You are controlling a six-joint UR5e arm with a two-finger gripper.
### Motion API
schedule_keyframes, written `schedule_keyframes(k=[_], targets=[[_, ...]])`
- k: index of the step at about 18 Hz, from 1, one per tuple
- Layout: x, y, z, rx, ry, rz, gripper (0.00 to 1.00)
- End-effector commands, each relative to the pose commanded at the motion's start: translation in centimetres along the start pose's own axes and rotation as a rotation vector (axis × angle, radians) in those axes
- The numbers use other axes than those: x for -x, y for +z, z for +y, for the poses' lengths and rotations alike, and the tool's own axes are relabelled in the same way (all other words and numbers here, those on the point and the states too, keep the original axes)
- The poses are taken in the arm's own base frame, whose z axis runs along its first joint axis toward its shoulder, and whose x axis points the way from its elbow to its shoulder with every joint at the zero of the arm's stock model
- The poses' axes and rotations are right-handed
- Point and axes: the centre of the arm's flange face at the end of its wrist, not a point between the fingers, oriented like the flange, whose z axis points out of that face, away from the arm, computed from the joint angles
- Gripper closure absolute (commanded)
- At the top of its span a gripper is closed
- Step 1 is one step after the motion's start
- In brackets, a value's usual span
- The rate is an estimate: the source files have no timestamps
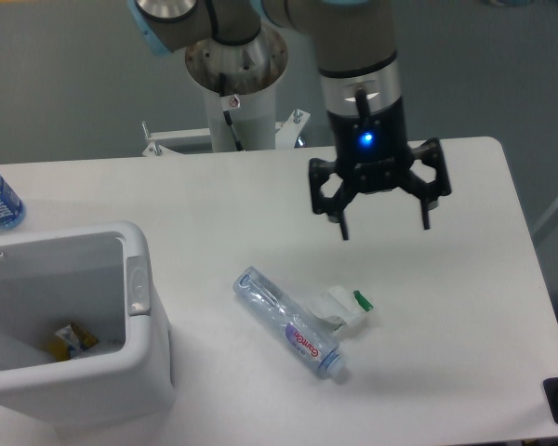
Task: Place the trash in the trash can
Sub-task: 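Lower the open gripper over the white crumpled paper beside the bottle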
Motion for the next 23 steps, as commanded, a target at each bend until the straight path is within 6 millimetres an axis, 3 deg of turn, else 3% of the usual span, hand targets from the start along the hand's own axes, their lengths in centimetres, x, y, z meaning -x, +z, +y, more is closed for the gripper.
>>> schedule_keyframes(k=[4,11,17,20,23], targets=[[-0.1,1.8,0.2,0.018,0.001,0.014,0.00],[-3.1,7.4,3.8,0.101,0.002,0.076,0.00],[-7.0,15.7,8.3,0.211,0.015,0.155,0.00],[-8.3,19.4,8.9,0.231,0.104,0.187,0.00],[-8.4,21.4,9.0,0.220,0.257,0.220,0.00]])
